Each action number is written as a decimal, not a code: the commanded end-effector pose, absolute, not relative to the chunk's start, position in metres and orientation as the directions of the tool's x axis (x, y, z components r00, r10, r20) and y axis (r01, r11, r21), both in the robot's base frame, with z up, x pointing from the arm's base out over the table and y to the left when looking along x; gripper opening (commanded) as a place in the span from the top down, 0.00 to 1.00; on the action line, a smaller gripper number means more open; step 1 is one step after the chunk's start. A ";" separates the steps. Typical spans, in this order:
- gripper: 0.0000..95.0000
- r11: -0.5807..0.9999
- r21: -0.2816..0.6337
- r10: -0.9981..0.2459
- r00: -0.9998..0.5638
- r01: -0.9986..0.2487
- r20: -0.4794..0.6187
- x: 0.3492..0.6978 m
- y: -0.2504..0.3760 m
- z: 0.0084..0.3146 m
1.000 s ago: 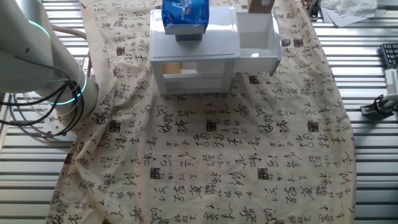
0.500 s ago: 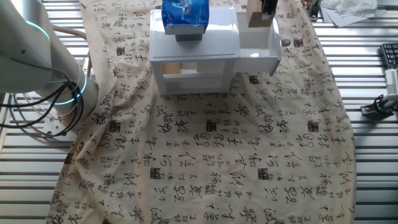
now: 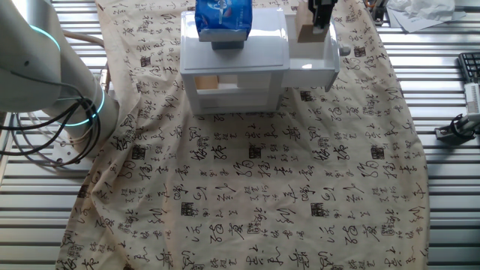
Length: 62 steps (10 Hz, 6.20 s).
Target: Put things in the drawer
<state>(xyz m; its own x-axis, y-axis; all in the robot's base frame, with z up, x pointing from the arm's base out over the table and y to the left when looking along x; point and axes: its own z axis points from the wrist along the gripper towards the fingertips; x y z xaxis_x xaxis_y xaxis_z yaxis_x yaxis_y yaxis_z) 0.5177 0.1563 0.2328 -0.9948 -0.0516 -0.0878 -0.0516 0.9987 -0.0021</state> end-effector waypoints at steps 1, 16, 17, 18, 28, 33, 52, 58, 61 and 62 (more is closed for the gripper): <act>1.00 0.999 -0.003 -0.051 -0.995 -0.051 -0.084 0.518 0.154 0.232; 1.00 0.999 -0.003 -0.035 -0.996 -0.035 -0.083 0.521 0.136 0.194; 1.00 0.999 -0.002 -0.035 -0.996 -0.035 -0.085 0.519 0.136 0.193; 1.00 0.999 -0.001 -0.035 -0.995 -0.035 -0.091 0.516 0.135 0.190; 1.00 1.000 0.003 -0.028 -0.993 -0.028 -0.114 0.506 0.135 0.180; 1.00 1.000 0.002 -0.024 -0.992 -0.025 -0.126 0.500 0.138 0.173; 0.40 0.999 -0.007 -0.048 -0.990 -0.048 -0.135 0.495 0.138 0.170; 0.40 0.999 -0.008 -0.054 -0.990 -0.054 -0.133 0.495 0.138 0.173; 0.40 0.998 -0.009 -0.055 -0.990 -0.054 -0.127 0.500 0.141 0.195; 0.40 0.999 -0.007 -0.055 -0.991 -0.054 -0.122 0.504 0.142 0.201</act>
